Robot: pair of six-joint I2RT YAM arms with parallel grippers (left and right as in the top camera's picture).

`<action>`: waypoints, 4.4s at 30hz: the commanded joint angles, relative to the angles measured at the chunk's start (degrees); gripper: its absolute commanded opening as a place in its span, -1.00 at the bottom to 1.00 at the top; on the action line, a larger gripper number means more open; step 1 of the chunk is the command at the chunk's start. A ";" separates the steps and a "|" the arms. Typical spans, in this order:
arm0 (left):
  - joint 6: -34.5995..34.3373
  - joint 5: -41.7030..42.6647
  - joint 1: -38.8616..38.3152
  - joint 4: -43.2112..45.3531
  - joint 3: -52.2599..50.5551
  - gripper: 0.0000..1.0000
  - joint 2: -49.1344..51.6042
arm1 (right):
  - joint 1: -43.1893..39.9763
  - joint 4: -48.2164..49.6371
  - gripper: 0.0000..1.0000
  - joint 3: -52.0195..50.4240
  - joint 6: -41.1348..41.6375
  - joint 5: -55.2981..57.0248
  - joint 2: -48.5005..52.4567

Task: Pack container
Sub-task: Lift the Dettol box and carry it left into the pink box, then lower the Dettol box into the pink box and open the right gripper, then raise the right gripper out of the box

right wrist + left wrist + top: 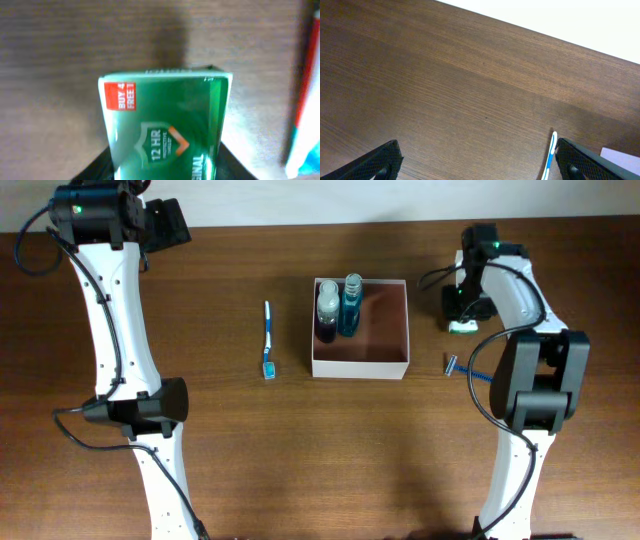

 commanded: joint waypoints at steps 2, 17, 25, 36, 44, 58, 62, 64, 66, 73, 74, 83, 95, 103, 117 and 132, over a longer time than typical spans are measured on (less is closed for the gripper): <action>-0.59 0.17 0.24 -0.07 -0.09 0.99 -1.81 | 0.35 -6.43 -0.22 9.05 1.44 0.83 0.17; -0.59 0.17 0.24 -0.07 -0.09 0.99 -1.81 | 0.35 -32.74 -0.22 31.10 4.11 -9.77 0.17; -0.59 0.17 0.24 -0.07 -0.09 0.99 -1.81 | 0.74 -33.94 -0.23 32.17 4.07 -17.49 -3.80; -0.59 0.17 0.24 -0.07 -0.09 0.99 -1.81 | 9.88 -33.94 -0.23 31.91 5.16 -17.99 -10.84; -0.59 0.17 0.24 -0.07 -0.09 0.99 -1.81 | 15.87 -33.70 -0.24 26.51 15.58 -6.60 -10.84; -0.59 0.17 0.24 -0.07 -0.09 0.99 -1.81 | 18.05 -18.16 -0.25 11.56 18.93 -8.35 -10.58; -0.59 0.17 0.24 -0.07 -0.09 0.99 -1.81 | 18.05 -14.88 -0.25 7.13 18.91 -8.35 -10.54; -0.59 0.17 0.24 -0.07 -0.09 0.99 -1.81 | 18.08 -13.00 -0.25 5.07 18.91 -8.37 -10.54; -0.59 0.17 0.24 -0.07 -0.09 0.99 -1.81 | 18.08 -11.72 -0.25 3.78 18.91 -8.37 -10.51; -0.59 0.17 0.24 -0.07 -0.09 0.99 -1.81 | 18.08 -8.94 -0.24 2.25 18.91 -8.37 -10.40; -0.59 0.17 0.24 -0.07 -0.09 0.99 -1.81 | 18.08 -8.76 -0.24 2.25 18.91 -8.35 -10.36; -0.59 0.17 0.24 -0.07 -0.09 0.99 -1.81 | 18.75 -8.13 -0.24 2.25 18.86 -8.33 -7.82; -0.59 0.17 0.24 -0.07 -0.09 0.99 -1.81 | 19.85 -7.02 -0.09 2.25 18.88 -7.34 -6.23; -0.59 0.17 0.24 -0.07 -0.09 0.99 -1.81 | 19.85 -6.71 -0.07 2.21 18.88 -6.40 -3.78; -0.59 0.17 0.24 -0.07 -0.09 0.99 -1.81 | 19.85 -5.11 0.11 1.62 18.86 -6.36 -3.02; -0.59 0.17 0.24 -0.07 -0.09 0.99 -1.81 | 18.43 -9.20 0.15 4.37 17.53 -6.36 -3.37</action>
